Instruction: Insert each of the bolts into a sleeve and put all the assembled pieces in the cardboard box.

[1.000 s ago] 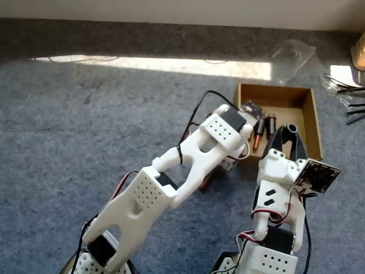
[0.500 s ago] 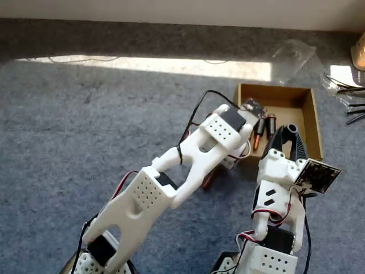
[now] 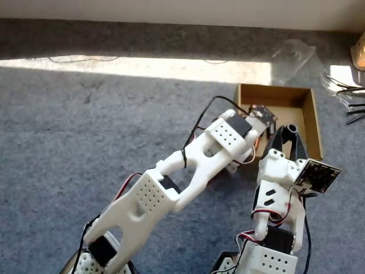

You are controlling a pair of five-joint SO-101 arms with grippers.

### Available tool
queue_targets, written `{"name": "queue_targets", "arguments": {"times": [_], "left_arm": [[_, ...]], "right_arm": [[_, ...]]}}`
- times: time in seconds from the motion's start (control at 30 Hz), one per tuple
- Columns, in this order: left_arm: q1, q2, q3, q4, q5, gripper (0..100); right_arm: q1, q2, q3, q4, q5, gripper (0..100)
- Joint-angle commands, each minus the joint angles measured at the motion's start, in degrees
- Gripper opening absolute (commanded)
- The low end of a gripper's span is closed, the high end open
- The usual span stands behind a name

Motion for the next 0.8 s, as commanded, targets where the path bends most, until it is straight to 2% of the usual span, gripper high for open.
{"name": "queue_targets", "arguments": {"times": [0.0,0.37,0.43,0.5,0.77], "left_arm": [[-1.0,-0.9,-2.2,0.5,-0.4,1],[-4.8,-7.0,-8.2,10.6,-0.5,1],[-6.0,-9.5,-7.7,11.1,-3.2,1],[-7.6,-12.4,-6.2,11.3,-6.3,0],[-12.4,-25.7,4.1,11.2,-6.9,0]], "right_arm": [[0.7,-0.5,5.5,-1.6,-0.4,0.4],[0.4,-0.5,5.5,-1.6,-0.4,0.4],[0.3,-0.5,5.5,-1.6,-0.4,0.4],[0.3,-0.3,5.6,-1.6,-0.4,0.4],[-2.0,0.0,5.6,-1.6,-0.4,0.4]]}}
